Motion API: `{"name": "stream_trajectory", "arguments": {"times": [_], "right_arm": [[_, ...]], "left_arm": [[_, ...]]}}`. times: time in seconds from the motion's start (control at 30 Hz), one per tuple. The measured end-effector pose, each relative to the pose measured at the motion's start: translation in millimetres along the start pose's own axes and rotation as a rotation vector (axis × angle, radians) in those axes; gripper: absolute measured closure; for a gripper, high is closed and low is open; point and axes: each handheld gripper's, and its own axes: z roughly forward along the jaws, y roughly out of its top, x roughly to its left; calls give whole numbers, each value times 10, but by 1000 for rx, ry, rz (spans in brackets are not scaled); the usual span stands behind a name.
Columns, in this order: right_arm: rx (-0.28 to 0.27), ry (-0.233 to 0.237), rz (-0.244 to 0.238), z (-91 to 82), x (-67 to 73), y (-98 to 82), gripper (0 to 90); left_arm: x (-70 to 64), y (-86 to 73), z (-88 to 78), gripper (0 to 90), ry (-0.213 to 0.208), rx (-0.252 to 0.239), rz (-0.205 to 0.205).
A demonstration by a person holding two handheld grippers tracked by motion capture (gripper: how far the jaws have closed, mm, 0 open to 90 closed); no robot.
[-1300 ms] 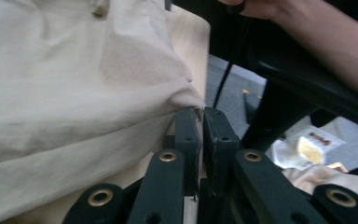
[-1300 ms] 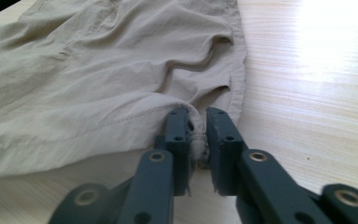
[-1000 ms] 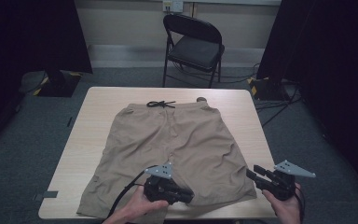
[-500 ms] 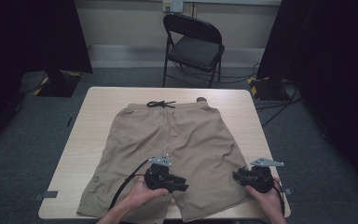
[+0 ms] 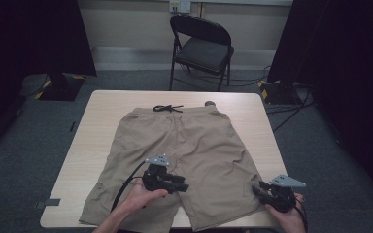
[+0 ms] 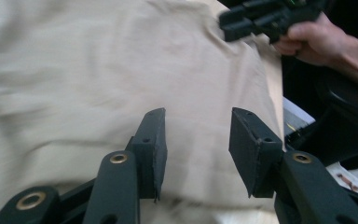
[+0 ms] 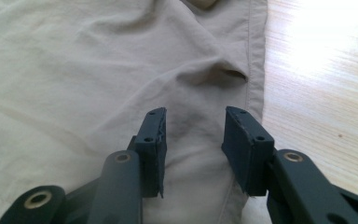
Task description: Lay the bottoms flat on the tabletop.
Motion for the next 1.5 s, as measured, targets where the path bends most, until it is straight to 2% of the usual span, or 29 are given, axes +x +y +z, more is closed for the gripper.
{"name": "stream_trajectory", "arguments": {"times": [0.17, 0.27, 0.3, 0.37, 0.4, 0.43, 0.5, 0.57, 0.63, 0.67, 0.7, 0.73, 0.8, 0.87, 0.97, 1.0, 1.07, 1.2, 1.27, 1.4, 1.5], "right_arm": [[-6, -20, 15, -36, -83, -37, 598], [3, -38, 42, -60, -151, -44, 602], [17, -57, 54, -65, -168, -29, 586], [41, -53, 81, -52, -162, 18, 505], [41, -68, 95, -45, -146, 45, 476], [11, -48, 105, -36, -110, 115, 454], [-1, -36, 109, -31, -90, 151, 435], [-36, 14, 102, 53, 22, 347, 398], [-38, 26, 96, 94, 50, 394, 391], [-32, 43, 81, 184, 99, 471, 380], [-20, 52, 72, 256, 141, 526, 376], [-15, 60, 62, 330, 174, 571, 375], [5, 59, 49, 451, 212, 628, 350], [24, 49, 41, 561, 232, 658, 338], [64, 28, 28, 653, 246, 635, 290], [67, 26, 25, 659, 246, 616, 287], [59, 5, -13, 634, 264, 565, 283], [32, 23, -31, 553, 193, 464, 283], [31, 21, -34, 506, 174, 422, 284], [19, 19, -28, 424, 186, 336, 284], [19, 21, -31, 357, 230, 280, 284]], "left_arm": [[158, -69, -314, 558, 68, -24, -21], [269, -140, -533, 551, 133, -23, -27], [300, -166, -598, 544, 156, -23, -31], [390, -237, -728, 543, 191, -33, -48], [423, -268, -771, 543, 202, -35, -60], [480, -321, -830, 545, 226, -36, -76], [577, -389, -921, 548, 270, -36, -98], [663, -429, -997, 552, 323, -32, -115], [749, -475, -1047, 551, 350, -19, -146], [785, -504, -1065, 550, 374, -9, -152], [806, -526, -1097, 568, 369, -18, -151], [815, -534, -1124, 564, 380, -17, -148], [833, -557, -1186, 564, 431, -17, -127], [885, -596, -1251, 572, 414, -36, -143], [933, -613, -1300, 643, 434, -43, -141], [946, -614, -1307, 649, 436, -51, -152], [952, -610, -1311, 649, 458, -47, -130], [964, -593, -1310, 650, 489, -43, -118], [994, -589, -1318, 651, 492, -49, -118], [1054, -557, -1349, 653, 469, -37, -139], [1004, -568, -1326, 581, 478, -40, -129]]}}
